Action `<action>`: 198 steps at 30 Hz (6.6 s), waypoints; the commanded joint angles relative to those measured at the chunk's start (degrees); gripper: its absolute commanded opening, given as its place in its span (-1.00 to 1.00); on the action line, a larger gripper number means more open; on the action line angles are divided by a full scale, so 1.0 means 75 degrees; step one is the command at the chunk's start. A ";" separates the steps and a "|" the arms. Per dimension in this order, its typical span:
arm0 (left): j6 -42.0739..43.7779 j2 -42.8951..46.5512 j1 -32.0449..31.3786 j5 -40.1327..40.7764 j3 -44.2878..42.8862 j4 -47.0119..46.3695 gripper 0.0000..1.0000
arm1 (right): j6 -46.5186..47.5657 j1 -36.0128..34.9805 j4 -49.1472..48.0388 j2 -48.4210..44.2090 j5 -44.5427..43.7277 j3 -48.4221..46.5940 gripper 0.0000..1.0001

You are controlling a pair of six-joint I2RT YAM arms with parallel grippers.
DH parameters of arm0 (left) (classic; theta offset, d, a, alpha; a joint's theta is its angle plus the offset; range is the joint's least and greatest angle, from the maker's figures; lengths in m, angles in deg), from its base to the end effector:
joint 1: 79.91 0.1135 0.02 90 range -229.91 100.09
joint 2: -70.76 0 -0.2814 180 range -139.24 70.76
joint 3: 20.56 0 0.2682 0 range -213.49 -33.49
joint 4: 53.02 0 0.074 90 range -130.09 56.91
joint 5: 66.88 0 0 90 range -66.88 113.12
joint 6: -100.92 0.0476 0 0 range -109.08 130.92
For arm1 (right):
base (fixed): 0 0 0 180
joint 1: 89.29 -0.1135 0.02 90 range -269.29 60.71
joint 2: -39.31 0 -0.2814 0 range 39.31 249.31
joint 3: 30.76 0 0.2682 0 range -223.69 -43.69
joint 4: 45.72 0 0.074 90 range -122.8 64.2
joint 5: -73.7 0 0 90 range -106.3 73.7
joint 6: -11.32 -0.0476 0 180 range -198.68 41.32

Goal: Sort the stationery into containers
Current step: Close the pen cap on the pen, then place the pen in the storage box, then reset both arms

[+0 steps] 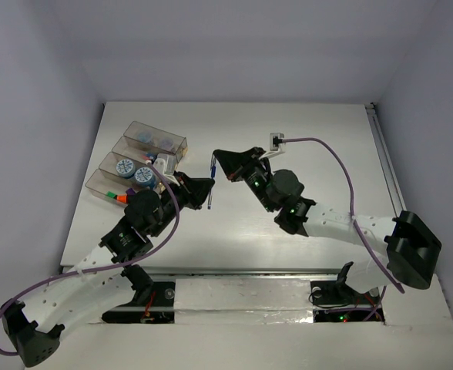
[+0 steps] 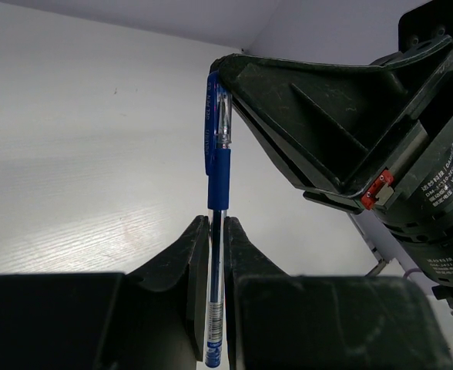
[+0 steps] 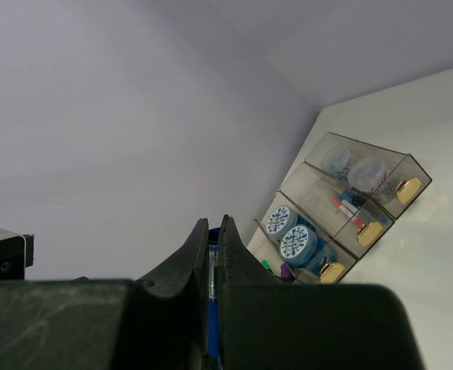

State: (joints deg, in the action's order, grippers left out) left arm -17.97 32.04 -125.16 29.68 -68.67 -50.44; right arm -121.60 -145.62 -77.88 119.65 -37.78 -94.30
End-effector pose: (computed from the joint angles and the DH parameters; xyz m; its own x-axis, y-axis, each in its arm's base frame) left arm 0.1344 -0.1279 0.3477 -0.2292 -0.4506 -0.8628 0.5881 0.6422 -0.4916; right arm 0.2050 0.2763 0.3447 -0.2865 0.7129 -0.6401 -0.5238 0.4429 0.7277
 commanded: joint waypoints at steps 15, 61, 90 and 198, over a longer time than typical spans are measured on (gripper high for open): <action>0.0206 0.0124 0.0022 0.0401 -0.0653 -0.0226 -1.00 | 0.0964 -0.0621 -0.0575 -0.0001 -0.0500 0.0092 -1.00; 0.0640 0.0194 0.0022 0.1022 -0.1263 -0.0074 -1.00 | -0.0829 -0.0656 0.1206 0.0269 0.1327 -0.0189 -1.00; 0.0359 0.0276 0.0022 0.0039 -0.0537 -0.0460 -1.00 | 0.0636 -0.0656 0.2354 -0.0270 0.0297 -0.0869 -0.19; -0.1998 -0.3724 0.4266 0.2394 -0.1088 -0.2581 0.28 | 0.2581 0.0058 0.5518 -0.5484 -0.1542 0.1241 -0.58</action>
State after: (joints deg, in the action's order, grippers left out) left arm -39.58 -5.53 -89.71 45.82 -77.69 -62.55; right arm -105.86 -145.51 -33.16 79.87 -45.91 -81.16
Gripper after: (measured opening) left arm 0.621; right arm 0.161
